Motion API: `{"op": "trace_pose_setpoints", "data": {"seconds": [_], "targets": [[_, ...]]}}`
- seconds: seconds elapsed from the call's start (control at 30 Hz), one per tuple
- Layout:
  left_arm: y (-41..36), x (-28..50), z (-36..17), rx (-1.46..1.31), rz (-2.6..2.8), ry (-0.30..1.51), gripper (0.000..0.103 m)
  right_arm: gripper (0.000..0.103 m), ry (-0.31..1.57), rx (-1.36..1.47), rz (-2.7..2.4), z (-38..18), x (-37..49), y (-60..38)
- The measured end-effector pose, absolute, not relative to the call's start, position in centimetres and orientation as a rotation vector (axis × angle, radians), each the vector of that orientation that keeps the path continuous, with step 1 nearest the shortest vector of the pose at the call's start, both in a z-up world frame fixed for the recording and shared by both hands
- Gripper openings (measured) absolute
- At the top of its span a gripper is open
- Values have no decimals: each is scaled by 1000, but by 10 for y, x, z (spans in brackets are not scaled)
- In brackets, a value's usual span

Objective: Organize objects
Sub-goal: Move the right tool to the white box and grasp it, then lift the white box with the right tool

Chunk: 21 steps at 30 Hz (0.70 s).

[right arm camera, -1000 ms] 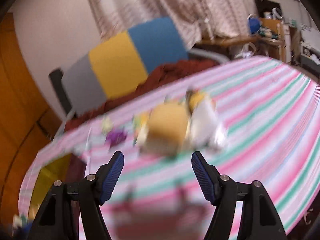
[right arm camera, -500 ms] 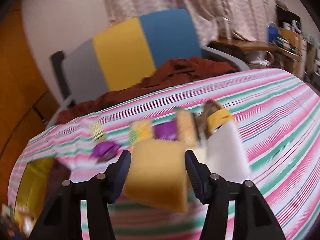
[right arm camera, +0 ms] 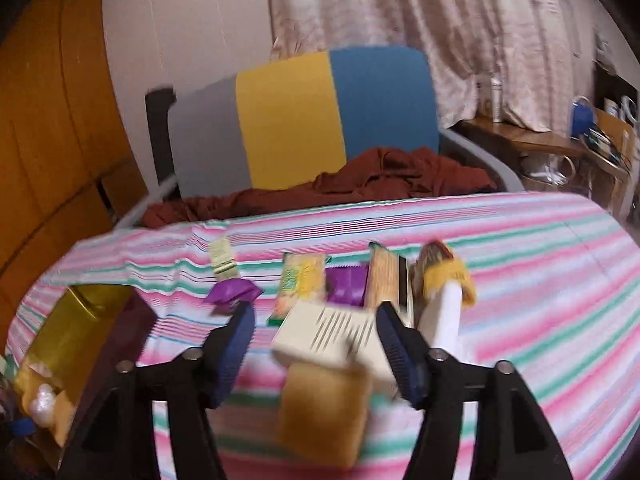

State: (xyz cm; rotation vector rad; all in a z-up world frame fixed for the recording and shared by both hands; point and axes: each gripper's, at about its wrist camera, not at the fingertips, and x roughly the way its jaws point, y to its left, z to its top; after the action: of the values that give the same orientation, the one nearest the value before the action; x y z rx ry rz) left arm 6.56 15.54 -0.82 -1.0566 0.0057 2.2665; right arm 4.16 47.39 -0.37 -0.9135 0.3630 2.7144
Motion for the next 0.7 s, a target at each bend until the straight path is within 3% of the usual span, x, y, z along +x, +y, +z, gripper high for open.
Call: {"op": "trace_pose_setpoints", "data": {"seconds": [0.1,0.27,0.4,0.57,0.7], "targets": [[155,66,-8,-1056,2275,11,103,66,310,-1021,2708,-9,12,488],[156,65,-8,-1064,2271,13,103,66,393,-1182,2655,-37,-6,512],[161,65,-9,-1064,2260,21,103,67,354,-1220,2689,-47,13,503],[169,65,-10,-1065,2237,22,103,67,512,-1317,2757,-55,45,481],[178,66,-9,-1056,2221,32,103,67,442,-1280,2744,-58,65,463]]}}
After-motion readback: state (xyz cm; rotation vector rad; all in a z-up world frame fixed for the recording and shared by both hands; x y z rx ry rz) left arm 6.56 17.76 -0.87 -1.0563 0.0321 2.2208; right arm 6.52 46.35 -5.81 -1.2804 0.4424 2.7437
